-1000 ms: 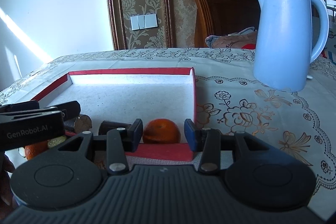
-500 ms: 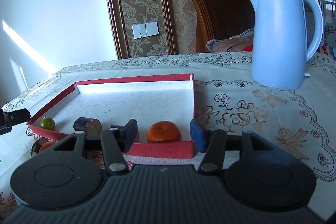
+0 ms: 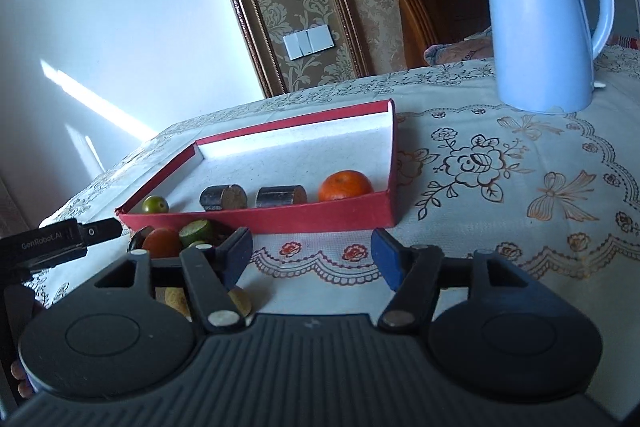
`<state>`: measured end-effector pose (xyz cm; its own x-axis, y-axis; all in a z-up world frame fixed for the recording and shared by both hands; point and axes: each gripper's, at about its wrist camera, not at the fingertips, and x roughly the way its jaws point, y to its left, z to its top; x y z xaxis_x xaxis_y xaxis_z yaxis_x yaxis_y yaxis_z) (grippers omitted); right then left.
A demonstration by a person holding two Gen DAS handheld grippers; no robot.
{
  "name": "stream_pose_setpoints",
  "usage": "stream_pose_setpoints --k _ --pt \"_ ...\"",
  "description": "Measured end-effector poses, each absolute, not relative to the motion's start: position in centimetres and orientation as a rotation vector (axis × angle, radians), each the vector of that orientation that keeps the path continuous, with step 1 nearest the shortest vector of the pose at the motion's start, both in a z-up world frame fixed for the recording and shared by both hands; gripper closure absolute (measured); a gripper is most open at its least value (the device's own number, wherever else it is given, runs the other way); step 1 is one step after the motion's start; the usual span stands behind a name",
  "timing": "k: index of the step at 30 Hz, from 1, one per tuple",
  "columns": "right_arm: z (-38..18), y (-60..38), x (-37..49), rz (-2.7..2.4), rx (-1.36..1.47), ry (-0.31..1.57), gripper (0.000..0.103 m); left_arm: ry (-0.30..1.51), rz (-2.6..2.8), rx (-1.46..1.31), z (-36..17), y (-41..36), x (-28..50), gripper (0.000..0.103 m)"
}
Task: Organize fruits
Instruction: 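Move both open tools back toward the loose items beside the tray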
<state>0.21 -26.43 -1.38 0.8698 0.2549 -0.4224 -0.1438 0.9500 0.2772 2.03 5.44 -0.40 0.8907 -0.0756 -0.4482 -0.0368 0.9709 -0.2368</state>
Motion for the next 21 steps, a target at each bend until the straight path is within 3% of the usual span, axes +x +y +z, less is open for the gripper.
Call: stream_pose_setpoints --k 10,14,19,20,21 --pt "-1.3 -22.8 -2.4 0.34 0.066 0.488 0.04 0.522 0.013 -0.314 -0.9 6.6 2.9 0.016" --pt "-1.4 -21.6 -1.7 0.341 0.003 0.541 0.049 0.526 0.014 -0.312 -0.9 6.6 3.0 0.016" --pt "-1.7 -19.6 -1.0 0.32 -0.108 0.588 0.049 0.532 0.014 -0.313 -1.0 6.7 3.1 0.016" --pt "-1.8 -19.4 -0.7 0.321 -0.11 0.594 0.052 0.532 0.015 -0.312 -1.0 6.7 3.1 0.016" --pt "-1.8 -19.3 -0.5 0.322 -0.11 0.601 0.063 0.533 0.014 -0.313 -1.0 6.7 3.1 0.016"
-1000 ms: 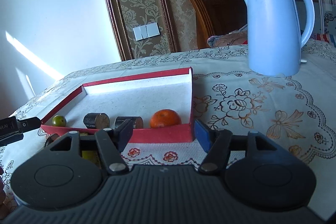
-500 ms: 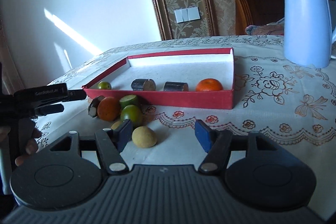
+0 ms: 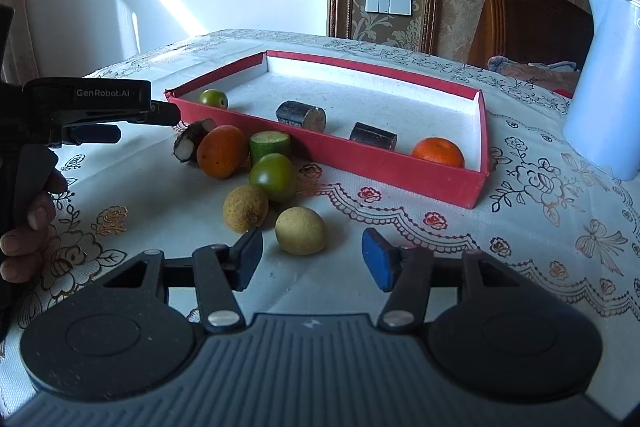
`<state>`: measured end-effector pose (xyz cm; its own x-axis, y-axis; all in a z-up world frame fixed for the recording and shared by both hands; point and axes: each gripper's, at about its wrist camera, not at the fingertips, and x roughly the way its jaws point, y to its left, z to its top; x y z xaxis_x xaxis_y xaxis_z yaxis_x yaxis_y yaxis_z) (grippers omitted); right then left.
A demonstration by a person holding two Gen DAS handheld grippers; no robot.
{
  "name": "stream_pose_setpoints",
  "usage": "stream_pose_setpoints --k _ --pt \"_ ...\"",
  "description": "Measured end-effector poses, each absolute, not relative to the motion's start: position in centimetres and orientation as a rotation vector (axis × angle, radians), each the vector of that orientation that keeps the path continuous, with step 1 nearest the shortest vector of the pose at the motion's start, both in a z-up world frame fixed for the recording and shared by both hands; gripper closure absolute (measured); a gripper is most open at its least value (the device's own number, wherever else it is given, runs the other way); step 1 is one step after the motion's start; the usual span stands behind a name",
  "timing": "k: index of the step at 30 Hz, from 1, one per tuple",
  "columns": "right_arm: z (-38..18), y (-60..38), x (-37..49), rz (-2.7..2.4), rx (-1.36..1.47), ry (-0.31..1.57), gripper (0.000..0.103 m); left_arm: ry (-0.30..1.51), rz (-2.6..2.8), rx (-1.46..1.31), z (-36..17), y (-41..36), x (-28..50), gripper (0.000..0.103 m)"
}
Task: Organize fruits
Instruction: 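Move both open tools back toward the loose items beside the tray, then close the left tool on the dark roll with a white cut end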
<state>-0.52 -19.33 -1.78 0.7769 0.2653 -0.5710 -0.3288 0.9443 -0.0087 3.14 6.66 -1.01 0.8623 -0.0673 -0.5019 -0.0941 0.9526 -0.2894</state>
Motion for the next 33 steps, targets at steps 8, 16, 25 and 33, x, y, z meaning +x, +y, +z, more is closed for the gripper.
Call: stream_pose_setpoints --k 8,16,25,33 --pt "-2.1 -18.9 0.6 0.317 -0.115 0.636 0.067 0.538 0.014 -0.315 -1.1 6.7 3.2 0.016" --pt "-2.1 -19.2 0.6 0.295 -0.088 0.626 0.075 0.539 0.011 -0.296 -1.0 6.5 3.0 0.016" --pt "-2.2 -20.4 0.8 0.307 -0.005 0.629 0.075 0.501 -0.068 -0.01 -0.4 3.7 1.3 0.016" --pt "-2.2 -20.6 0.9 0.31 0.012 0.63 0.075 0.52 -0.118 0.325 -1.2 0.1 1.3 0.016"
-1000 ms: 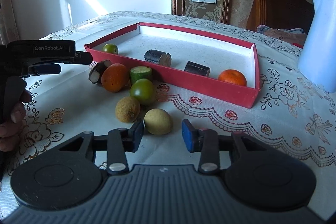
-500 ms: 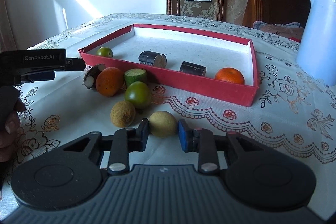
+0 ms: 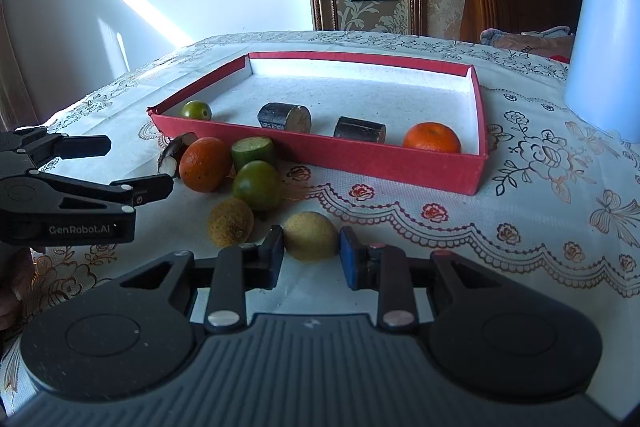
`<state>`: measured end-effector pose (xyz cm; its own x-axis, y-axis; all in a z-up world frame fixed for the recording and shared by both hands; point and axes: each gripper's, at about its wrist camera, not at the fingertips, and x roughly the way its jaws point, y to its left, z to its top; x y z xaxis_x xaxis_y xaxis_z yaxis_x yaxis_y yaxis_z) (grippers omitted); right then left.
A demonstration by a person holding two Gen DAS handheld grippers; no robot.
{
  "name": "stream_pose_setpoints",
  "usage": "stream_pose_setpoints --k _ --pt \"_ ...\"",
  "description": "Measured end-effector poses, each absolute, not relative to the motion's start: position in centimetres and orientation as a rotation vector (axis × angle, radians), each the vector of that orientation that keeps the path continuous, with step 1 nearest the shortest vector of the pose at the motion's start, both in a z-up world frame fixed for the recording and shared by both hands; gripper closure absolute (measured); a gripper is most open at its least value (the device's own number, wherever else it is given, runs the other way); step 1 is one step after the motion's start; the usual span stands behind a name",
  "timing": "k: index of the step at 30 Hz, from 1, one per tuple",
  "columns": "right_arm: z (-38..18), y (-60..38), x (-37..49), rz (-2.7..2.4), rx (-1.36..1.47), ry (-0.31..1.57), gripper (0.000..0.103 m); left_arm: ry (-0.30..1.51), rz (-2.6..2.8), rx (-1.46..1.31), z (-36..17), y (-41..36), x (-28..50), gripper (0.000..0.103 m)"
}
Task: Organize fruits
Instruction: 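Close the left tool on the dark roll with a white cut end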
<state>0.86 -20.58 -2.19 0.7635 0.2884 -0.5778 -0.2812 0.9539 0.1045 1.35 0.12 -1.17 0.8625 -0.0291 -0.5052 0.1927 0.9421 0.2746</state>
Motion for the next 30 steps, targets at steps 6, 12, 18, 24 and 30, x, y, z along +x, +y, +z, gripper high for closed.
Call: stream_pose_setpoints --k 6,12,18,24,30 --pt "-2.2 -20.8 0.8 0.311 0.025 0.631 0.075 0.461 -0.116 0.524 -1.9 -1.4 2.3 0.016" --pt "-2.2 -20.8 0.8 0.313 0.032 0.631 0.075 0.475 -0.107 0.567 -2.1 -1.1 4.1 0.016" --pt "-2.2 -20.9 0.9 0.313 0.033 0.631 0.075 0.449 -0.098 0.591 -2.3 -1.6 4.6 0.016" --pt "-2.2 -20.9 0.9 0.314 0.037 0.631 0.075 0.453 -0.152 0.55 -2.1 -1.5 4.5 0.043" --pt "-2.2 -20.9 0.9 0.316 0.043 0.63 0.075 0.467 -0.18 0.498 -2.0 -1.4 4.1 0.07"
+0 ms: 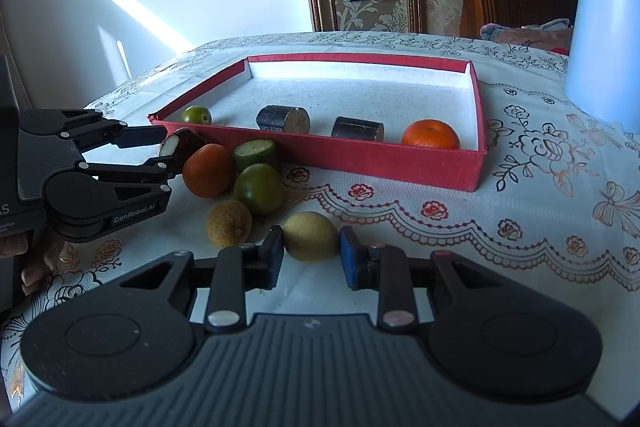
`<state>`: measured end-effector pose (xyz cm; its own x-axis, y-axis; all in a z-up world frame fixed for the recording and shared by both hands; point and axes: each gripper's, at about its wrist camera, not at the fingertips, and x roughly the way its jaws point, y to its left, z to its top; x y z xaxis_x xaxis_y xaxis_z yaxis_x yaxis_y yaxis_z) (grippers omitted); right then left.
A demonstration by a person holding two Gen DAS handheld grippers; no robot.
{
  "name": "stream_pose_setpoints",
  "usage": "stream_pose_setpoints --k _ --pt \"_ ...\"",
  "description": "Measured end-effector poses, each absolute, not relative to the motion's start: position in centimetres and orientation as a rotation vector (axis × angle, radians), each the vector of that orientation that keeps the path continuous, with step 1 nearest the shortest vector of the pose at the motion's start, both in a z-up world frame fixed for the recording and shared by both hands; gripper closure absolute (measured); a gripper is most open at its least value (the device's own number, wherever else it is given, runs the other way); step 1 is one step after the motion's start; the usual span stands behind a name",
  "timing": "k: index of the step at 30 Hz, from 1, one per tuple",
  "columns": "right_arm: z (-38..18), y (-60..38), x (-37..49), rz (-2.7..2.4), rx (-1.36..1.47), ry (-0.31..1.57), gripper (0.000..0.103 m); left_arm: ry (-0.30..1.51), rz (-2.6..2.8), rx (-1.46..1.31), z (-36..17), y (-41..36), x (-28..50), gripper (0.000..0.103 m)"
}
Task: Organize fruits
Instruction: 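Close the left tool on the dark roll with a white cut end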
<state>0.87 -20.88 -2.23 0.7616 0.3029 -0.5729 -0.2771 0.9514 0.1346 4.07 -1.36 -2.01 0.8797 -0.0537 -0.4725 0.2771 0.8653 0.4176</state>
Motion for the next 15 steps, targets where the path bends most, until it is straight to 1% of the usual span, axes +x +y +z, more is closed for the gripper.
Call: stream_pose_setpoints --k 3,4,10,15 --pt "-2.2 -20.9 0.9 0.316 0.042 0.63 0.075 0.452 -0.188 0.451 -1.6 -1.0 3.4 0.075" --pt "-2.2 -20.9 0.9 0.315 0.042 0.63 0.075 0.448 -0.193 0.434 -1.4 -0.8 3.2 0.08" --pt "-2.2 -20.9 0.9 0.313 0.037 0.631 0.075 0.421 -0.212 0.317 -0.3 -0.4 1.5 0.081" --pt "-2.3 -20.9 0.9 0.312 0.034 0.63 0.075 0.427 -0.213 0.318 -0.5 -0.2 1.1 0.082"
